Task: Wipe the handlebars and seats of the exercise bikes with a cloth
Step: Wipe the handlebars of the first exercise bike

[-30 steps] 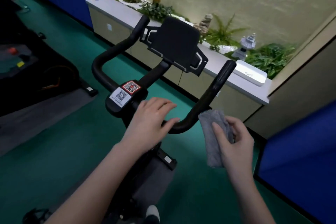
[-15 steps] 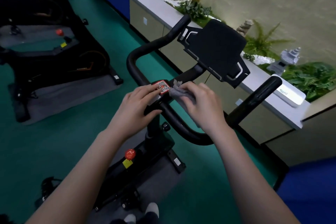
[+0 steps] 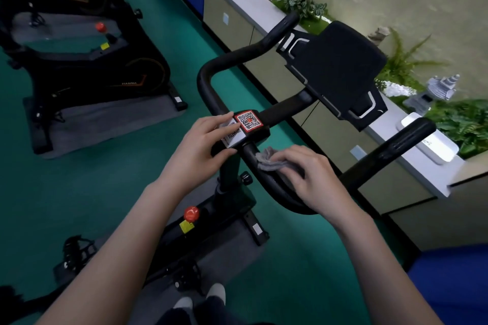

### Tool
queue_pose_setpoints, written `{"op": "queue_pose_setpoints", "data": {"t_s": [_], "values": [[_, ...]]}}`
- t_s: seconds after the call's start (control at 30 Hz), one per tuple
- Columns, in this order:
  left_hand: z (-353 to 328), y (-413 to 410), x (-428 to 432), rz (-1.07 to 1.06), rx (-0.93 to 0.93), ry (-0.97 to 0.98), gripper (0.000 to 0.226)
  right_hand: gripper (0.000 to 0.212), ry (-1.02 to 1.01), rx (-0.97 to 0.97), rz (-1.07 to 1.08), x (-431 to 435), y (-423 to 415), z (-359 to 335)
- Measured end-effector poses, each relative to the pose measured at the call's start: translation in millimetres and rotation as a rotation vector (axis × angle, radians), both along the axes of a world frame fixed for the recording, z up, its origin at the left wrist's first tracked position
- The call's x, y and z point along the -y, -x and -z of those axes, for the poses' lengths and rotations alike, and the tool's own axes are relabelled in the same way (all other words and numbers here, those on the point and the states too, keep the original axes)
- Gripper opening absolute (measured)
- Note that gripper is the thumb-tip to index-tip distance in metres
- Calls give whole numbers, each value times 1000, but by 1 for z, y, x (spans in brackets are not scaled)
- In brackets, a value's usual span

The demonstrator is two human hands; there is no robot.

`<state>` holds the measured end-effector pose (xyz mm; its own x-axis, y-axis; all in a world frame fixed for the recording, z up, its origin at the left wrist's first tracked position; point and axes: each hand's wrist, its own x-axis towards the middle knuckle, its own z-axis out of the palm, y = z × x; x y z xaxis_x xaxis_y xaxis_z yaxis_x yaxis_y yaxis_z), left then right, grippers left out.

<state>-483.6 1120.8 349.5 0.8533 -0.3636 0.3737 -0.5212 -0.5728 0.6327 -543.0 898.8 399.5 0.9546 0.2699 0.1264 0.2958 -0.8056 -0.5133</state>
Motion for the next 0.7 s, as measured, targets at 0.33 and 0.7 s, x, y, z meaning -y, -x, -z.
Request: {"op": "queue_pose_setpoints", "data": {"t_s": [0.33, 0.7], "values": [[5, -1, 0, -17, 11, 37, 51, 17, -9, 256, 88, -48, -10, 7], [12, -8, -7, 40, 48, 78, 49, 23, 218, 256, 238, -60, 19, 11]]}}
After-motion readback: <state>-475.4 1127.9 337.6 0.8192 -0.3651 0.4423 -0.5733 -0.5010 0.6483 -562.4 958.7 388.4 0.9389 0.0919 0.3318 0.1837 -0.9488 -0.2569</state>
